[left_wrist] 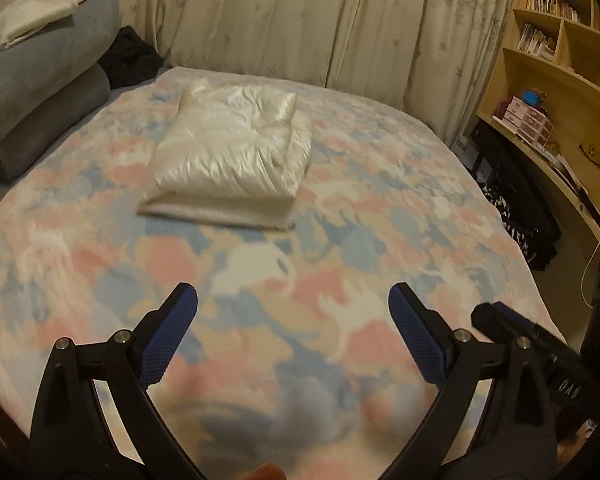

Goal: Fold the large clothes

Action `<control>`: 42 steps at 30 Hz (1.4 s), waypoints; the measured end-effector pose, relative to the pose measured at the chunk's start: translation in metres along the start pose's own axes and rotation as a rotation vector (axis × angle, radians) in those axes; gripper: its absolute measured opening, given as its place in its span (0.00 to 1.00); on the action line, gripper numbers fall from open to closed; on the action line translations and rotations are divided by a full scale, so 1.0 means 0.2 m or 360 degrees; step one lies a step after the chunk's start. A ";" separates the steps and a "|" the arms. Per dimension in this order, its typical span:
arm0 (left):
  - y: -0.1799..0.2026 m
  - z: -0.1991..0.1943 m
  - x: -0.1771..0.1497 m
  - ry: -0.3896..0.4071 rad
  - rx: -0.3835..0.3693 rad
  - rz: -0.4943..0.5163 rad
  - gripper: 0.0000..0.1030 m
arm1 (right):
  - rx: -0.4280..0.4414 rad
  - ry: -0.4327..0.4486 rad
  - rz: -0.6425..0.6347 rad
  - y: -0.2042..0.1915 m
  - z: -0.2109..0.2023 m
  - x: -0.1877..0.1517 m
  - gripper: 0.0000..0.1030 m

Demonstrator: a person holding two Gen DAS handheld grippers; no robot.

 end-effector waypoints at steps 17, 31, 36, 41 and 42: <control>0.27 -0.29 -0.34 -0.0081 0.0161 0.0189 0.93 | -0.0364 -0.0003 -0.0100 0.25 -0.60 -0.34 0.89; 0.29 -0.41 -0.26 -0.0031 0.0194 0.0223 0.93 | -0.0436 0.0123 -0.0276 0.04 -0.78 -0.19 0.92; 0.28 -0.42 -0.25 -0.0018 0.0205 0.0223 0.93 | -0.0427 0.0128 -0.0279 0.00 -0.78 -0.20 0.93; 0.28 -0.43 -0.25 -0.0027 0.0205 0.0221 0.93 | -0.0421 0.0118 -0.0269 0.01 -0.78 -0.21 0.93; 0.28 -0.43 -0.25 -0.0029 0.0205 0.0222 0.93 | -0.0417 0.0117 -0.0270 0.01 -0.78 -0.21 0.93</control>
Point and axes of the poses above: each gripper's, at about its wrist camera, not at the fingertips, and z roughly the way its jaws point, y to its right, x to its top, the point moved 10 cm from there along z, roughly the way its jaws point, and after that the axes turned 12 degrees about y, right-handed, at the moved point
